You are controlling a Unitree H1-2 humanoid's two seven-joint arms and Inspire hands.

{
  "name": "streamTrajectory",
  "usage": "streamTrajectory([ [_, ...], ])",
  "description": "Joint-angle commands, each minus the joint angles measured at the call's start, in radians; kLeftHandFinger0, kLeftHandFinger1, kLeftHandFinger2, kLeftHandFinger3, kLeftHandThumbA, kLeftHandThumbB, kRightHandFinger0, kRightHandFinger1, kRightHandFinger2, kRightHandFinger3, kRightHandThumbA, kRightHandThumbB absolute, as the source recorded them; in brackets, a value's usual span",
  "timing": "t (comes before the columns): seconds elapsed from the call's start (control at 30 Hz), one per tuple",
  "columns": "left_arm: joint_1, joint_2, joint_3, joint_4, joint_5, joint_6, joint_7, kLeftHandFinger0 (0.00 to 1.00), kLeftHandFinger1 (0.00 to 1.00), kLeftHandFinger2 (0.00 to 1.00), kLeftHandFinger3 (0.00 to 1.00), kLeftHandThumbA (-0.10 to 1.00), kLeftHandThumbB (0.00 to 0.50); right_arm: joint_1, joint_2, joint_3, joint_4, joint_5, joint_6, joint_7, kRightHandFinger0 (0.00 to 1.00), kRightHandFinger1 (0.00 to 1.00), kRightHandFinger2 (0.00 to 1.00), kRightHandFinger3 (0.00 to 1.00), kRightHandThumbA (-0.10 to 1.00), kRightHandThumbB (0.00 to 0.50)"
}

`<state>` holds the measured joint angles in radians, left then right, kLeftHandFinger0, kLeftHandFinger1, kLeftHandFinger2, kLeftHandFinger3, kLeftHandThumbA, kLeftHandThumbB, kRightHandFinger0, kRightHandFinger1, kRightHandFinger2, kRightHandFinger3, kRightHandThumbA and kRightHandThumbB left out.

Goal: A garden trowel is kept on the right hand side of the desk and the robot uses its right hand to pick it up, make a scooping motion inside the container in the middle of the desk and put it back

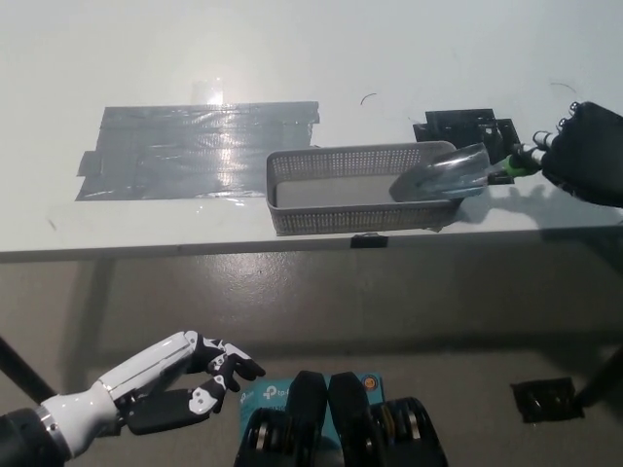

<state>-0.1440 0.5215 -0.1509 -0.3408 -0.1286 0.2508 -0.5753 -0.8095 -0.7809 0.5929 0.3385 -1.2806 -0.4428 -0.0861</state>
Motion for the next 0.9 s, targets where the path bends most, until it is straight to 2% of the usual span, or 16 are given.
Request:
streamTrajectory([
  [0.0, -0.028, 0.029, -0.002, -0.031, 0.005, 0.005, -0.011, 0.67, 0.71, 0.69, 0.67, 1.00, 0.462, -0.006, -0.033, 0.024, -0.037, -0.054, -0.027, -0.092, 0.00, 0.00, 0.00, 0.02, -0.10, 0.076],
  [0.03, -0.028, 0.029, -0.002, -0.029, 0.004, 0.005, -0.013, 0.68, 0.72, 0.69, 0.68, 1.00, 0.461, -0.003, -0.035, 0.031, -0.045, -0.037, -0.027, -0.071, 0.00, 0.00, 0.11, 0.00, -0.10, 0.068],
  [0.07, -0.029, 0.030, -0.003, -0.028, 0.004, 0.004, -0.013, 0.68, 0.72, 0.69, 0.68, 1.00, 0.465, -0.004, -0.032, 0.033, -0.042, -0.044, -0.027, -0.076, 0.00, 0.00, 0.02, 0.01, -0.10, 0.092],
  [0.1, -0.030, 0.030, -0.004, -0.026, 0.005, 0.002, -0.015, 0.68, 0.72, 0.70, 0.68, 1.00, 0.465, -0.004, -0.027, 0.035, -0.037, -0.054, -0.027, -0.083, 0.00, 0.00, 0.00, 0.00, -0.10, 0.101],
  [0.13, -0.030, 0.031, -0.004, -0.027, 0.009, 0.004, -0.013, 0.68, 0.72, 0.70, 0.69, 1.00, 0.461, -0.009, -0.023, 0.037, -0.041, -0.048, -0.027, -0.065, 0.00, 0.00, 0.07, 0.00, -0.10, 0.094],
  [0.17, -0.031, 0.029, -0.007, -0.023, 0.005, 0.003, -0.016, 0.68, 0.72, 0.70, 0.70, 1.00, 0.459, -0.004, -0.015, 0.021, -0.050, -0.034, -0.024, -0.018, 0.00, 0.00, 0.12, 0.05, -0.10, 0.060],
  [0.2, -0.028, 0.030, -0.008, -0.032, 0.006, 0.025, -0.013, 0.70, 0.73, 0.71, 0.70, 1.00, 0.484, -0.022, 0.004, 0.018, -0.047, -0.030, -0.018, -0.010, 0.00, 0.00, 0.13, 0.02, -0.10, 0.021],
  [0.23, -0.027, 0.030, -0.008, -0.033, 0.006, 0.028, -0.013, 0.70, 0.73, 0.71, 0.70, 1.00, 0.485, -0.023, 0.006, 0.018, -0.047, -0.029, -0.017, -0.009, 0.00, 0.00, 0.12, 0.02, -0.10, 0.021],
  [0.3, -0.027, 0.023, -0.006, -0.031, 0.001, 0.019, -0.010, 0.69, 0.72, 0.70, 0.68, 1.00, 0.459, -0.047, 0.045, -0.003, -0.051, -0.001, 0.007, 0.016, 0.00, 0.00, 0.07, 0.18, -0.10, 0.023],
  [0.4, -0.025, 0.015, -0.019, -0.031, 0.009, 0.018, -0.011, 0.68, 0.71, 0.70, 0.68, 1.00, 0.453, -0.077, 0.079, 0.001, -0.037, -0.014, 0.015, 0.054, 0.00, 0.00, 0.00, 0.15, -0.10, 0.000],
  [0.53, -0.031, 0.013, -0.030, -0.028, 0.010, 0.015, -0.012, 0.67, 0.71, 0.69, 0.68, 1.00, 0.461, -0.088, 0.107, -0.002, -0.028, -0.012, 0.017, 0.069, 0.00, 0.00, 0.00, 0.09, -0.10, 0.000],
  [0.57, -0.031, 0.014, -0.031, -0.031, 0.009, 0.018, -0.011, 0.67, 0.71, 0.69, 0.69, 1.00, 0.471, -0.097, 0.123, 0.001, -0.017, -0.018, 0.019, 0.055, 0.00, 0.00, 0.08, 0.10, -0.10, 0.030],
  [0.67, -0.034, 0.014, -0.033, -0.034, 0.005, 0.025, -0.011, 0.68, 0.71, 0.69, 0.71, 1.00, 0.475, -0.130, 0.171, 0.016, 0.009, -0.045, 0.030, 0.039, 0.00, 0.00, 0.00, 0.15, -0.10, 0.027],
  [0.73, -0.033, 0.012, -0.033, -0.035, 0.001, 0.025, -0.010, 0.68, 0.71, 0.69, 0.71, 1.00, 0.469, -0.144, 0.187, 0.021, 0.025, -0.046, 0.027, 0.036, 0.00, 0.00, 0.04, 0.13, -0.10, 0.010],
  [0.83, -0.030, 0.010, -0.034, -0.034, -0.002, 0.030, -0.008, 0.68, 0.71, 0.68, 0.69, 1.00, 0.477, -0.163, 0.214, 0.034, 0.052, -0.062, 0.039, 0.016, 0.00, 0.00, 0.00, 0.10, -0.10, 0.000],
  [0.87, -0.030, 0.011, -0.036, -0.033, 0.000, 0.029, -0.009, 0.68, 0.71, 0.68, 0.68, 1.00, 0.478, -0.163, 0.220, 0.033, 0.052, -0.056, 0.043, 0.031, 0.00, 0.00, 0.03, 0.15, -0.10, 0.018],
])
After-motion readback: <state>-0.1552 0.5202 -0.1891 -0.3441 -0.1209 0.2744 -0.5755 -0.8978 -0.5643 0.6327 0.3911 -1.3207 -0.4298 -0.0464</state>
